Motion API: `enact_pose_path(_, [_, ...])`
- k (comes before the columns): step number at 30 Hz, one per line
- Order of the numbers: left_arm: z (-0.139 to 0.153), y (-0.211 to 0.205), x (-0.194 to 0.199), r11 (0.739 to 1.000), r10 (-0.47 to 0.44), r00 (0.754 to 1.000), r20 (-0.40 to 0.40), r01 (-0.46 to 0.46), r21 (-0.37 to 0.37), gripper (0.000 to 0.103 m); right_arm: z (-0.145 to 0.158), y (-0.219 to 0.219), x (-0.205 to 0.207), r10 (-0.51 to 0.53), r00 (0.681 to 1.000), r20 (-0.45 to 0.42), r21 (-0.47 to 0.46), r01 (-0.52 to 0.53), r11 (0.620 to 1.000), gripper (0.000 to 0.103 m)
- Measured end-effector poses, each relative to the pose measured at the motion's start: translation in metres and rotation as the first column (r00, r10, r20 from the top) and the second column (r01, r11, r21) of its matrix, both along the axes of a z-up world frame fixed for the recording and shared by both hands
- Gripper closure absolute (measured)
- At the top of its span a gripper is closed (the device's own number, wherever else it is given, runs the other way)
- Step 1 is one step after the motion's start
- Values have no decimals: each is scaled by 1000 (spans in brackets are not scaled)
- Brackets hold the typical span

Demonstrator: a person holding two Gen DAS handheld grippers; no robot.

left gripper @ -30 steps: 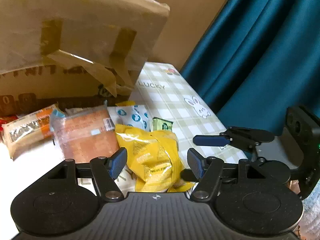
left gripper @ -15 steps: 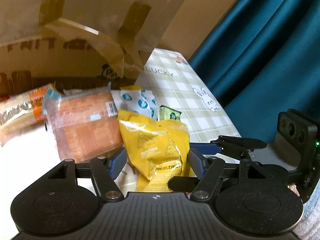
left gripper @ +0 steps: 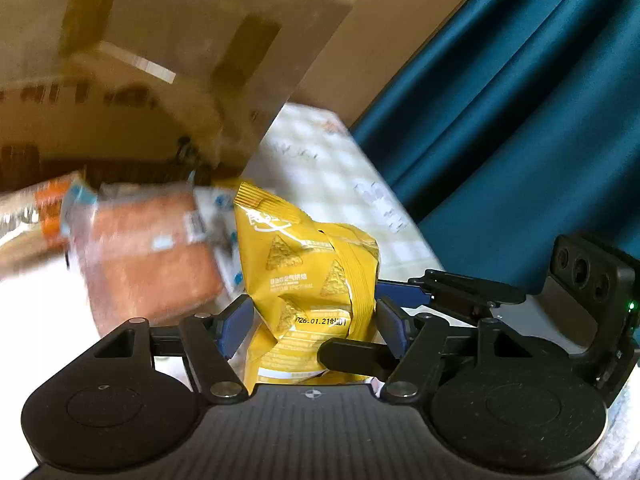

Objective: Organize snacks
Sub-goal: 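Lift the yellow bag with both grippers and carry it toward the box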

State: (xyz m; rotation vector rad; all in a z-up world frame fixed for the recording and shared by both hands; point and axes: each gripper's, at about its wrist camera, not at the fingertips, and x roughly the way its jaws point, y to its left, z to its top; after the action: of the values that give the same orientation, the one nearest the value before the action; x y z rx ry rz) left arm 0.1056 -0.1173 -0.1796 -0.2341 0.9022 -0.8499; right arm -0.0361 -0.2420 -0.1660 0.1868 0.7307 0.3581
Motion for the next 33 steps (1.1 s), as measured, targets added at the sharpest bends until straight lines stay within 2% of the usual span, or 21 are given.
enact_pose_path(4, [27,-1,3,999,1,998,68,1,-33,34,27,0,4,-11,997,79,-35,14,999,32])
enact_pose_path(8, [66,-2,11,998,8,983,184,3,-59,34,65,0,15,-17,983,183,-69,30,997,32])
enact_pose_path(13, [119,-2,21,998,31,937,348,-10,-61,34,115,2,36,-4,948,318,-102,38,994,32])
enact_pose_path(17, [151,1,41,996,70,904,421,-43,-73,34,149,9,64,29,920,392,-145,30,989,32])
enact_pose_path(20, [166,4,64,994,103,891,443,-76,-77,33,170,14,95,48,910,412,-157,19,987,32])
enact_pose_path(23, [170,3,93,992,128,896,426,-105,-76,33,178,21,123,66,906,417,-181,11,983,32])
enact_pose_path(28, [166,1,138,988,153,916,371,-140,-62,33,172,34,168,73,920,386,-191,2,981,32])
enact_pose_path(33, [163,7,151,987,159,925,346,-158,-32,33,157,36,201,61,937,345,-186,4,983,32])
